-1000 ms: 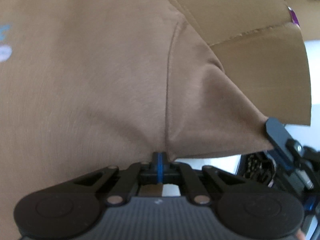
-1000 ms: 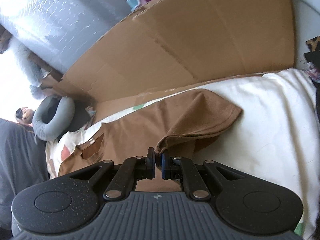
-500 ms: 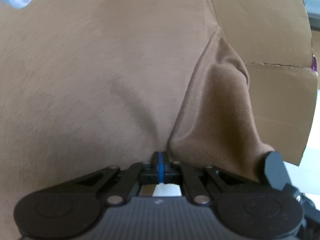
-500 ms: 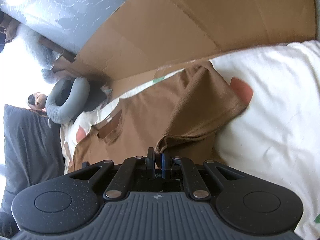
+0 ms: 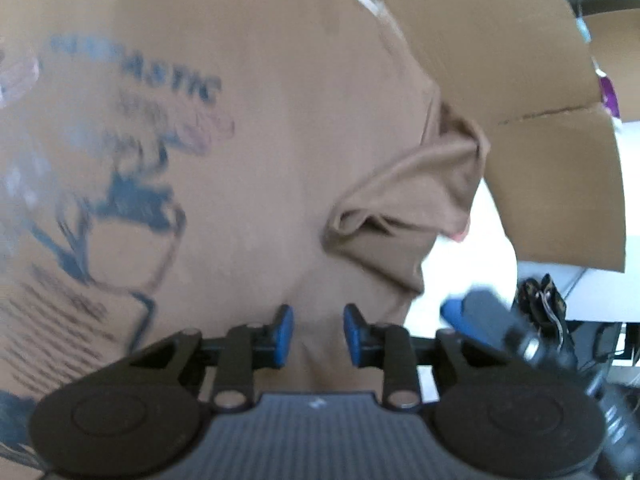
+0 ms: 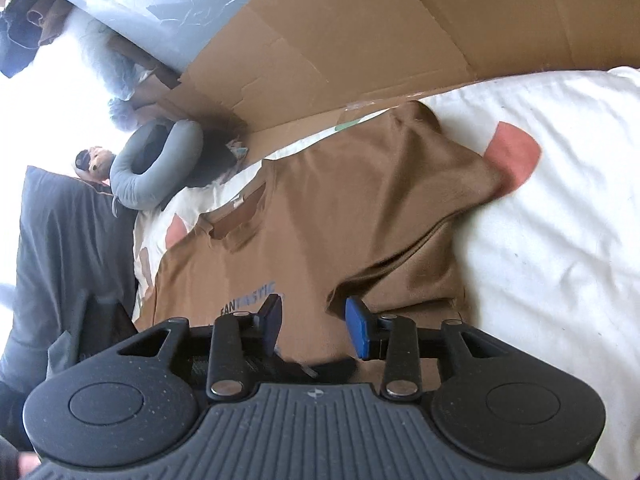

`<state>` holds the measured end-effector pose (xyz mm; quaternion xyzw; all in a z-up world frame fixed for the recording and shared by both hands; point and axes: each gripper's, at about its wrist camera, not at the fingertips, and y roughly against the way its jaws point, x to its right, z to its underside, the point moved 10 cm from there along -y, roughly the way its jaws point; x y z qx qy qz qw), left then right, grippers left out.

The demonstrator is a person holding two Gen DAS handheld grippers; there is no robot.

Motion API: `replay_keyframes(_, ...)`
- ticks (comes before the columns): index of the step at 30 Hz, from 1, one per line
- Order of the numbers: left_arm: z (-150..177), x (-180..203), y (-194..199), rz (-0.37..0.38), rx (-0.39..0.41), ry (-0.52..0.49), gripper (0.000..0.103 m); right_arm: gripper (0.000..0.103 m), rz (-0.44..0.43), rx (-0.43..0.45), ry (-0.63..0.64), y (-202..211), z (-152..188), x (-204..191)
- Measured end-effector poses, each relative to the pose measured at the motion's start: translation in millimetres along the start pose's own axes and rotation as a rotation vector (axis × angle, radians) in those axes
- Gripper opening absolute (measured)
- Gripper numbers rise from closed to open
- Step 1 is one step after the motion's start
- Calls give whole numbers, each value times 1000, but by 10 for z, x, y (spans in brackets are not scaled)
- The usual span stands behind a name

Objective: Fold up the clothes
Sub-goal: 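Open both tools and lift them off the folded sleeve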

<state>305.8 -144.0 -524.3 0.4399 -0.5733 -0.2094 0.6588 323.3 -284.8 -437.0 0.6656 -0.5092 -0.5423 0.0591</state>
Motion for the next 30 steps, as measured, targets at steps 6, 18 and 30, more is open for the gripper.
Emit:
replay_keyframes(6,-367,132,150,-87,60,-157,52,39,117,18,3,122,81,306)
replay_keyframes(18,-390,451,-55,-184,70,-452,51,39,302,-27,114,-81,88,681)
replay_keyframes(30,-341,462,1,-153,93,-461,6,23,397,-36,244,-290,84,727)
